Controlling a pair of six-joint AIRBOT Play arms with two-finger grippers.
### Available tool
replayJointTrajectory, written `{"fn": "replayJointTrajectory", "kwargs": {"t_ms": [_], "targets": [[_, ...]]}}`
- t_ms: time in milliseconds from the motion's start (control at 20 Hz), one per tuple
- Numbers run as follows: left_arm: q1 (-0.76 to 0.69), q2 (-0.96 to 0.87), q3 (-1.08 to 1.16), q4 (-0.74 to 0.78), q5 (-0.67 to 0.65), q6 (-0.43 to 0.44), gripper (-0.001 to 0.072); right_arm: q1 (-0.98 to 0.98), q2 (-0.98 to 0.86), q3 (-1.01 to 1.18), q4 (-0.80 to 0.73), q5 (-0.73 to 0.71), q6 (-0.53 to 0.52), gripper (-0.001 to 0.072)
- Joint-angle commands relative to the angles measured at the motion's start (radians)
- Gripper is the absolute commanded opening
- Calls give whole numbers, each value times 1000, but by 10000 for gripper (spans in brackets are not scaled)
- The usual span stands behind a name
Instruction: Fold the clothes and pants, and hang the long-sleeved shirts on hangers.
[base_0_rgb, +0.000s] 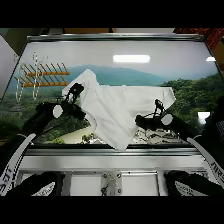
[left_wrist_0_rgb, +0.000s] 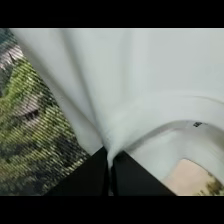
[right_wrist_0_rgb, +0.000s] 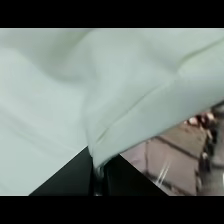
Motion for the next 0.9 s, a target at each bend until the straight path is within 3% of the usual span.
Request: {"fn": "replayJointTrajectory", "kwargs": {"t_ms": [0,200,400,450,550,600,850], "targets": [[-2,124,-64,-127,-155,-18,13,-24,-44,148,-106,18,-89,19],[-158,252,-97,-352,-198,-30,13,-169,-58,595,-555,319,-9,19],[-491,233,-95,-373,46,-196,13,-242,-92,874,-600,398,-10,25],[-553,200,-95,-374,111,-210,13,-242,-92,889,-600,397,-13,105],[-622,129,-95,-375,176,-225,13,-242,-87,891,-575,402,-13,646],[-635,98,-95,-375,178,-238,13,-242,-87,891,-570,419,-13,720],[-614,19,-95,-376,165,-243,13,-222,-63,879,-574,630,-17,720]]}}
